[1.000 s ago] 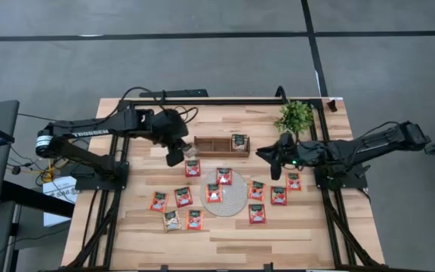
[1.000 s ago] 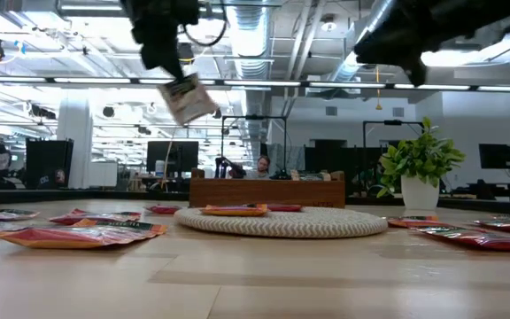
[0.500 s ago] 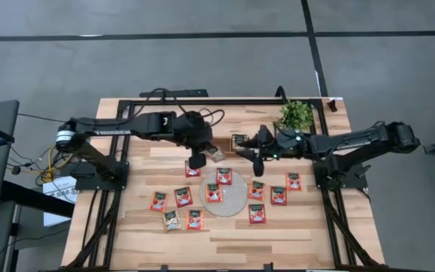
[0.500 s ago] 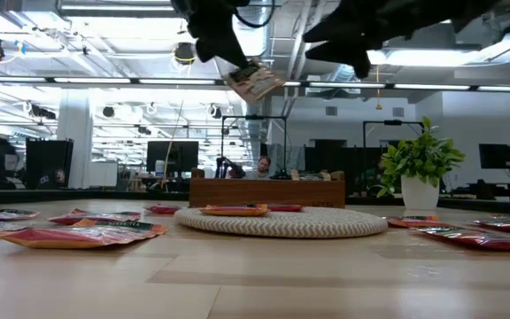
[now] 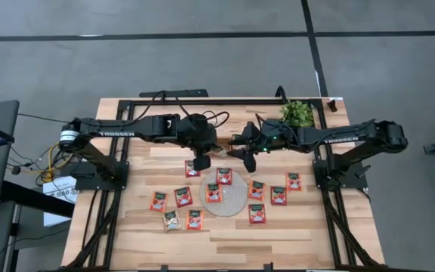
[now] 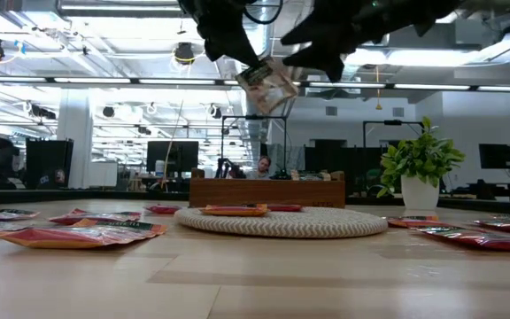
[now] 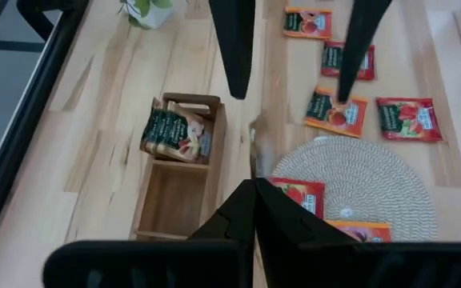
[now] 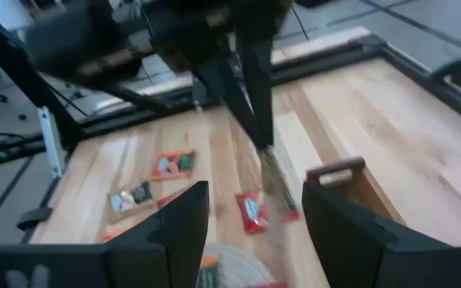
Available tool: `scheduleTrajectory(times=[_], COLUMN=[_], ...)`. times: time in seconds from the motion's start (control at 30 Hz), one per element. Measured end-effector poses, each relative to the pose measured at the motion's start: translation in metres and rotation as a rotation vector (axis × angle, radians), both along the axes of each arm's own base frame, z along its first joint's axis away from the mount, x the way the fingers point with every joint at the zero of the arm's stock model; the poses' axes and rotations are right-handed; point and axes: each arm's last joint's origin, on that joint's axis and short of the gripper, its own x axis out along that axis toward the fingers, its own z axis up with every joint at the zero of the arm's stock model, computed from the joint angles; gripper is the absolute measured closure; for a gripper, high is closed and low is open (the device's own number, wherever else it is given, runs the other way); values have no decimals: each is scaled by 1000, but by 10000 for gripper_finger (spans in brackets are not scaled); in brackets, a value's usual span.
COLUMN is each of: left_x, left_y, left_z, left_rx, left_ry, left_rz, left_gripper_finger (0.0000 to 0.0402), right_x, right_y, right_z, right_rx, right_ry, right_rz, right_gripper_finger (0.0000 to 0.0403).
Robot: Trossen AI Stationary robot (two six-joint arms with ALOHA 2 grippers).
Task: Pick & Place Tea
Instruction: Put the brown tea bag into the right section of the wooden organizer
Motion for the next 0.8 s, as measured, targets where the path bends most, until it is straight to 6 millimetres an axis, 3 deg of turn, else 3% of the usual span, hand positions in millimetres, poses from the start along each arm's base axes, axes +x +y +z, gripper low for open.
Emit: scheduleTrajectory(times=[0.8], left_x=[6], left_y=[1], left_z=[7], left_rx=[34], left_ry=[-88], left_rz=[-7], left_gripper_finger=[401], right_x=[2], right_y=[-5], right_z=[2], right_rx=[8], right_ry=[1], right_rz=[-3], right_gripper_finger=[233])
